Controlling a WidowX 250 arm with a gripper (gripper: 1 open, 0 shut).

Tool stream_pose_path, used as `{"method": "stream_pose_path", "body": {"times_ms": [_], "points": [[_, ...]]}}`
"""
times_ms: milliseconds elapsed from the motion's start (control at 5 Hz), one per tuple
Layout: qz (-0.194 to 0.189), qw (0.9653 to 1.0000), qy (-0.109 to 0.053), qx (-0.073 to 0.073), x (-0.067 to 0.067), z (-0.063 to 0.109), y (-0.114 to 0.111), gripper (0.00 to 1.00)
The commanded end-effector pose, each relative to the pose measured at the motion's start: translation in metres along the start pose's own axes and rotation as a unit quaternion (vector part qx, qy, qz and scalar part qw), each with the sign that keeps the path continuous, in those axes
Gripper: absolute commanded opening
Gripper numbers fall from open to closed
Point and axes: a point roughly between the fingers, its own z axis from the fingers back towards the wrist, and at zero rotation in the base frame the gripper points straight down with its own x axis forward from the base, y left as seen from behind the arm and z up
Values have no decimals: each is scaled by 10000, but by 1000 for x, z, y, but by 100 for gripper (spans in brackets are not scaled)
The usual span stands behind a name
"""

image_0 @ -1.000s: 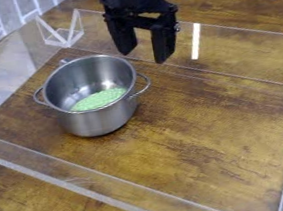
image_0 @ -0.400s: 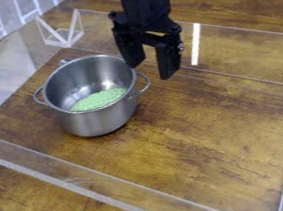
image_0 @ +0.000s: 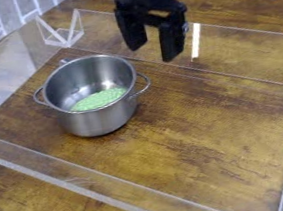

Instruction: Put the green object in the silver pot

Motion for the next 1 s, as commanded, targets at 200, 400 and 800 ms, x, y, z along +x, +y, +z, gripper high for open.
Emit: {"method": "stream_pose_path", "body": {"times_ms": [200, 400, 800], "points": [[-141, 9992, -363, -107, 10, 9, 7, 100], [-409, 9984, -334, -187, 14, 1, 12, 100], [-69, 9991, -411, -30, 15, 0, 10, 100]]}}
